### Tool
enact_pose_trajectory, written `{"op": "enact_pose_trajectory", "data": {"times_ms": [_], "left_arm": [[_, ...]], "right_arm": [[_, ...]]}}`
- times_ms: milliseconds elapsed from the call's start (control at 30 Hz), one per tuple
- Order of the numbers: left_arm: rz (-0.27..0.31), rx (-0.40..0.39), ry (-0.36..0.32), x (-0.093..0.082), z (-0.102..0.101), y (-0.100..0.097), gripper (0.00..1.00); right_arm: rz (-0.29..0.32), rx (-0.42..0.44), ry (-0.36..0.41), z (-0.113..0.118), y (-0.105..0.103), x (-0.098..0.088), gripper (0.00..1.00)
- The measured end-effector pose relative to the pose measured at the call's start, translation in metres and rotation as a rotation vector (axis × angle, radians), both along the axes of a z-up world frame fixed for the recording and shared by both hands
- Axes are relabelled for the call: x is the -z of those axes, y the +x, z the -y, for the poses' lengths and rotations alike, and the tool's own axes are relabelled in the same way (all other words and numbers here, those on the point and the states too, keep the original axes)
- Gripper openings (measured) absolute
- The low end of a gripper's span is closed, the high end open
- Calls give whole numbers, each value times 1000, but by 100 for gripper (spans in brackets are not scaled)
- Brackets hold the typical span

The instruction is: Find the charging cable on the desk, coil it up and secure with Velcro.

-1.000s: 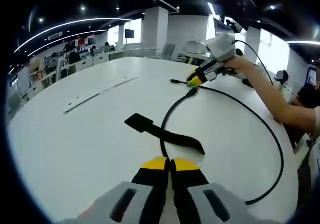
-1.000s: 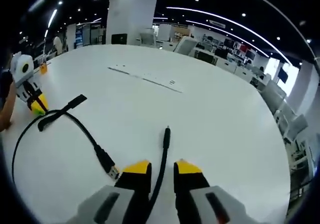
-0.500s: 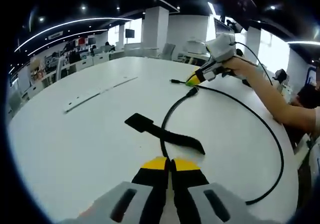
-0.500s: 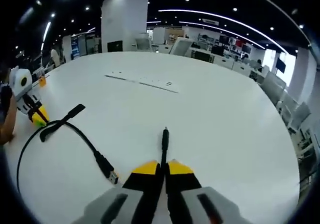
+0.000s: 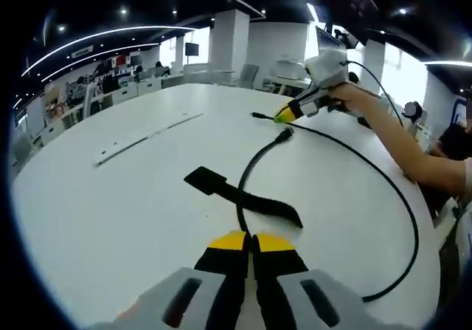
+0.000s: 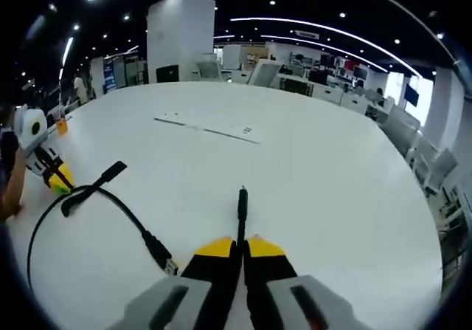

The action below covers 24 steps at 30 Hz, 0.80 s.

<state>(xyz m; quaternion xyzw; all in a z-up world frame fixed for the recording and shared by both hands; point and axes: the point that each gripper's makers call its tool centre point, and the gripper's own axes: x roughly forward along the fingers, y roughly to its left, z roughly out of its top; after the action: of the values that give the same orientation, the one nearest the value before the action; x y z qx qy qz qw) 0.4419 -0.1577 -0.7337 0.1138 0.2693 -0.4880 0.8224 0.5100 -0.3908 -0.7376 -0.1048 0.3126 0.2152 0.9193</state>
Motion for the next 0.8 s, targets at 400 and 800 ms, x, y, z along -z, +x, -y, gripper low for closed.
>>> {"op": "enact_pose_trajectory", "data": {"times_ms": [400, 800], "left_arm": [[3, -1, -2, 0, 0, 2, 4], [17, 2, 10, 0, 0, 2, 4]], "right_arm": [[92, -64, 53, -18, 16, -33, 7], [165, -211, 33, -72, 14, -58, 7]]}}
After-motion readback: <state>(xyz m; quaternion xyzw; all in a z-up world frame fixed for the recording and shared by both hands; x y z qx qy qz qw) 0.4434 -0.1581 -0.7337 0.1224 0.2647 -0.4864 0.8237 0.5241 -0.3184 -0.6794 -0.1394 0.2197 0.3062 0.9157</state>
